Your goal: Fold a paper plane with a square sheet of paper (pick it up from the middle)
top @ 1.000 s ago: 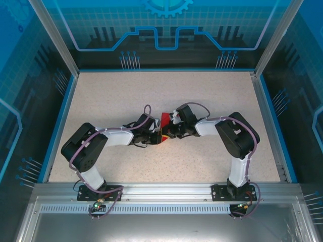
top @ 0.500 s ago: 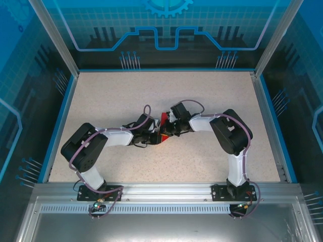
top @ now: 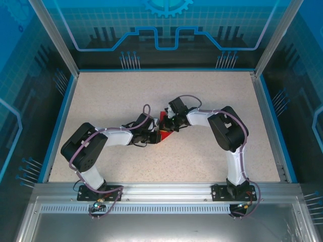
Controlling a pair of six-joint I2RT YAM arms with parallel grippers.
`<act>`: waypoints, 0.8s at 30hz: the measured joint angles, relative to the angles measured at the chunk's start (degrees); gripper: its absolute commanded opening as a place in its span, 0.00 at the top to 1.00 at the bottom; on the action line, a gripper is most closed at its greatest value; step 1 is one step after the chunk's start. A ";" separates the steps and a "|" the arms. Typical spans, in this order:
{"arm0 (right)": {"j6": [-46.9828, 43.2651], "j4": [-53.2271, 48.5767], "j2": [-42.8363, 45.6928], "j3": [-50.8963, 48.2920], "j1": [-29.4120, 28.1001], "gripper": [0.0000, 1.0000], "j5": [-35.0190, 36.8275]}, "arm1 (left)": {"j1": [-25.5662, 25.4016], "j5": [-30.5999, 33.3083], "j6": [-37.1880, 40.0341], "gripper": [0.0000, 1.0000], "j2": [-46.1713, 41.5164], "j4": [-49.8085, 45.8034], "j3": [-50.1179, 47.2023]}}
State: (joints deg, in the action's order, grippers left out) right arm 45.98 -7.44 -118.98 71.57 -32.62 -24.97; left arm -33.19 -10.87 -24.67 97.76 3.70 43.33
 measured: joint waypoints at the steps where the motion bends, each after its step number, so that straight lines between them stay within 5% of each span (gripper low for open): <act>1: 0.00 -0.24 -0.33 0.46 0.17 0.95 -0.37 | 0.07 0.11 0.22 0.97 0.02 0.13 0.02; 24: -1.31 -1.84 -6.95 11.06 7.23 0.94 0.74 | 0.46 0.09 1.05 0.97 0.92 -0.17 1.07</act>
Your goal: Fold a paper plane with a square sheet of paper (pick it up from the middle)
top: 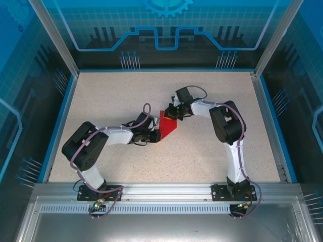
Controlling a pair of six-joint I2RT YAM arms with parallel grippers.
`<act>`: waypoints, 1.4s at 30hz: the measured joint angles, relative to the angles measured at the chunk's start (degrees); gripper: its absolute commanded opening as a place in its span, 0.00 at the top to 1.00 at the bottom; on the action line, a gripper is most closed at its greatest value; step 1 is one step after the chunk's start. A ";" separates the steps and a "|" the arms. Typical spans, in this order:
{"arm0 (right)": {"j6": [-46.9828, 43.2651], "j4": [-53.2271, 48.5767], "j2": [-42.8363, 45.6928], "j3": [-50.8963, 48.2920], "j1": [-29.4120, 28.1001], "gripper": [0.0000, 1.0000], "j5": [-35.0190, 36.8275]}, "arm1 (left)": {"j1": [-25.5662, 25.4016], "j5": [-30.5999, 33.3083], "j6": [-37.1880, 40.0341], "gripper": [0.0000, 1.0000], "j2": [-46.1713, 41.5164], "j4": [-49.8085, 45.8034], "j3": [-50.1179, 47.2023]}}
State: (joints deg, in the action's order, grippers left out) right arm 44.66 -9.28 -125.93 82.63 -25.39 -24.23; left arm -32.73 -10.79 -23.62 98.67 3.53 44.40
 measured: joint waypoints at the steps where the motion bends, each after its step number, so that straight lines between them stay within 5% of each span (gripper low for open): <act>1: -0.04 -0.39 -0.31 0.59 0.00 0.94 -0.04 | 0.00 0.00 0.00 0.97 0.07 0.00 0.07; 19: -1.49 3.28 -0.94 2.47 6.86 0.91 1.29 | -0.02 -2.43 0.00 0.89 0.07 -6.36 2.62; 33: -3.96 4.37 19.10 -12.09 7.04 0.77 -3.15 | -0.07 -5.44 0.09 0.71 -2.36 -16.37 10.78; 42: -5.31 2.45 21.62 -22.84 4.83 0.64 -5.57 | -0.11 0.52 3.19 0.61 -2.36 -21.92 16.87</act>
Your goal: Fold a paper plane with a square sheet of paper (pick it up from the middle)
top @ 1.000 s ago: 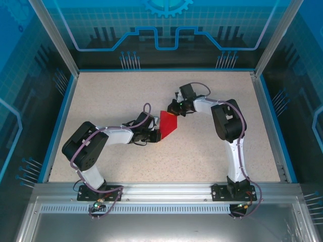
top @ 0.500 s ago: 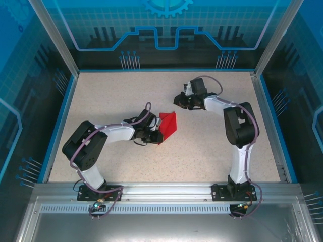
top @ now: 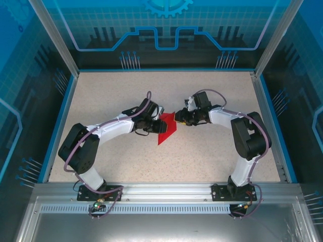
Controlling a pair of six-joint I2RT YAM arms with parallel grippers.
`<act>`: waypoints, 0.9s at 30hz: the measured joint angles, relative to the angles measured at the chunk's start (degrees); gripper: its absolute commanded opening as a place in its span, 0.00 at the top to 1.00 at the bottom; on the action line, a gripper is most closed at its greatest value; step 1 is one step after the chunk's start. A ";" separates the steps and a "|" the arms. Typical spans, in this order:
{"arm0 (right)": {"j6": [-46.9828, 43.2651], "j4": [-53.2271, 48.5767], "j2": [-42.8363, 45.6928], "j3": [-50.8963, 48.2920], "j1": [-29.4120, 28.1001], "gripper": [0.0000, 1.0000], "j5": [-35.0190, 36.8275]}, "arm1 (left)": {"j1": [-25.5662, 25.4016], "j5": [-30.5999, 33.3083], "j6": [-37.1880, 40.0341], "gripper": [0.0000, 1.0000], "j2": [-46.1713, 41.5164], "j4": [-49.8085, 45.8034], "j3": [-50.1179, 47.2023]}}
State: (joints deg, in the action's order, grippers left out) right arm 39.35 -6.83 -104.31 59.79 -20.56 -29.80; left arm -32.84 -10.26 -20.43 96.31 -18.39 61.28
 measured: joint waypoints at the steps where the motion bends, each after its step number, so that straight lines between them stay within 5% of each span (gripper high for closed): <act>1: 0.02 0.17 0.00 -0.55 -0.22 0.64 -0.55 | 0.00 0.52 0.28 0.61 0.63 -0.22 0.11; 10: 1.73 5.11 -1.84 -1.03 -1.68 0.62 -3.26 | 0.11 2.71 1.64 0.65 9.01 -0.83 2.29; 17: 2.86 6.27 -4.81 -0.96 -2.45 0.60 -3.96 | 1.03 2.75 2.51 0.81 9.29 -0.79 2.34; 27: 4.13 7.52 -9.14 2.54 -4.63 0.59 -4.59 | 3.23 0.90 2.45 0.89 9.29 1.14 0.17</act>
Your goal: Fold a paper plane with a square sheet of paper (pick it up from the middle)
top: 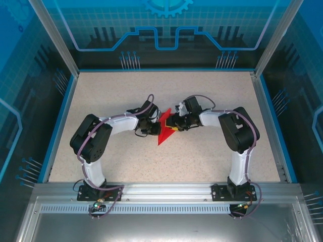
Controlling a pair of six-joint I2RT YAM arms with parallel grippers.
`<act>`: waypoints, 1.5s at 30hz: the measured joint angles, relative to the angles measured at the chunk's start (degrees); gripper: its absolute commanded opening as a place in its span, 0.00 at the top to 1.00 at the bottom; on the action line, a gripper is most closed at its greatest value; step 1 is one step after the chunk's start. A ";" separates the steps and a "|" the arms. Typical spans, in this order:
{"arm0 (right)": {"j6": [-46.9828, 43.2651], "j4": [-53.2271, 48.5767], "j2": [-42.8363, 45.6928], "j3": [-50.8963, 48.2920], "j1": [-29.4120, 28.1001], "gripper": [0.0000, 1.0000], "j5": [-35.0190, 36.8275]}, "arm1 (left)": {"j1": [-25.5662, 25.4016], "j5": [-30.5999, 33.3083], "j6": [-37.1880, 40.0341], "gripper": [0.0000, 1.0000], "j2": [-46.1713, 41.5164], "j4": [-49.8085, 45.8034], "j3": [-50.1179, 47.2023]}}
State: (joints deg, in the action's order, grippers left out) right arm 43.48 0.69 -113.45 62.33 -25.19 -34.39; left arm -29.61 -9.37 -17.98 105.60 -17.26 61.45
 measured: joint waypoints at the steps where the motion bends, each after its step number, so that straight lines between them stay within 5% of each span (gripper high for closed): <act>1: 0.09 0.17 -0.39 0.46 -0.22 0.59 -0.15 | 0.15 -0.17 0.00 0.90 0.00 0.07 -0.26; 10: 0.46 0.44 -2.89 3.54 -1.29 0.62 -0.22 | 1.07 -2.05 0.00 0.90 0.00 1.70 -1.66; 14: 0.57 0.92 -3.61 3.80 -1.81 0.72 -0.57 | 1.27 -2.47 0.00 0.87 0.00 1.97 -1.81; 23: 0.52 1.31 -3.89 3.80 -2.47 0.97 -0.63 | 1.68 -1.99 -1.46 0.59 -5.49 -0.15 -2.80; 29: 0.68 1.57 -1.77 3.80 -2.51 0.97 -1.64 | 2.25 -1.01 -5.77 0.38 -17.49 -0.13 -5.49; 45: 10.51 11.45 12.41 3.56 -0.98 0.96 -10.78 | 6.51 -8.17 -18.34 0.27 -41.51 12.31 -22.18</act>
State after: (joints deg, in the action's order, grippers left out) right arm 54.00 12.14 -101.03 65.89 -26.17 -45.17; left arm -23.09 -17.54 -36.32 64.10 -4.95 39.27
